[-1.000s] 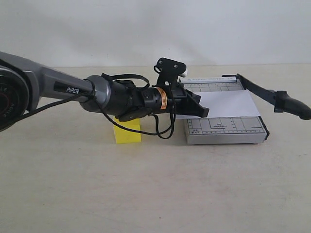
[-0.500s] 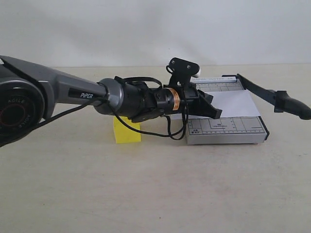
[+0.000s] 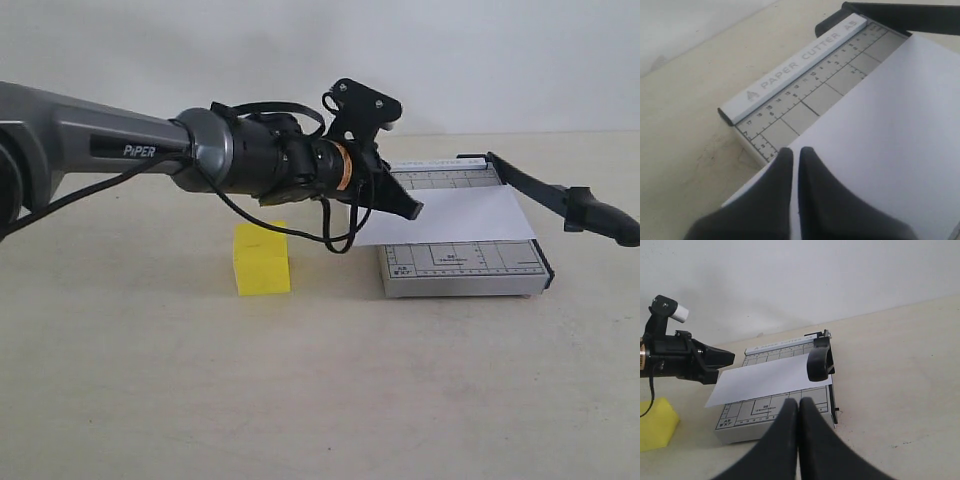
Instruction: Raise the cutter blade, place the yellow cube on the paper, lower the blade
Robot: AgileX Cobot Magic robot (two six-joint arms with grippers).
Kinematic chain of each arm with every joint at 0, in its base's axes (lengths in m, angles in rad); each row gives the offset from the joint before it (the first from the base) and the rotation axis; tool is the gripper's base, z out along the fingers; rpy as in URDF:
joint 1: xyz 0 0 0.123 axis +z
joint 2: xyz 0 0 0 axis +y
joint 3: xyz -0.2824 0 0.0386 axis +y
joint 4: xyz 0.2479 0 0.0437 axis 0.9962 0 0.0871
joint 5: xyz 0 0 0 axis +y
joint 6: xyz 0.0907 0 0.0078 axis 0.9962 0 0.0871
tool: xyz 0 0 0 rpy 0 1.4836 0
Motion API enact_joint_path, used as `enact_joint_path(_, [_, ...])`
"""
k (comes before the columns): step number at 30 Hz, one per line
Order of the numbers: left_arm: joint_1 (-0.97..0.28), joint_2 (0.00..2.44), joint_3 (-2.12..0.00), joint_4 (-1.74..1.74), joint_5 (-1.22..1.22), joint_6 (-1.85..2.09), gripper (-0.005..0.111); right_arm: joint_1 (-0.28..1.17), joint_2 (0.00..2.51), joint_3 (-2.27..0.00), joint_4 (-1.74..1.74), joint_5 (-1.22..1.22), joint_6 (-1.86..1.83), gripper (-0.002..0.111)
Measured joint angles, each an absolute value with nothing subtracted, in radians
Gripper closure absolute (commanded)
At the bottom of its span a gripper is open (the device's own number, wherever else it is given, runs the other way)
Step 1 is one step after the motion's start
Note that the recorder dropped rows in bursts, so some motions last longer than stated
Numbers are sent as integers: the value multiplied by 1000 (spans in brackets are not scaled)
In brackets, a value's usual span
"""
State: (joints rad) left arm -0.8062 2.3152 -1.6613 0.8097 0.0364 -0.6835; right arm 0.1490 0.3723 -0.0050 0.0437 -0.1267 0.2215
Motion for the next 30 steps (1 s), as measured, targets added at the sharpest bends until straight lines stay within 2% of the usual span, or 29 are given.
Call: enact_joint_path(30, [-806, 2405, -1661, 808, -132, -715, 102, 149, 372, -5, 44, -127, 221, 108])
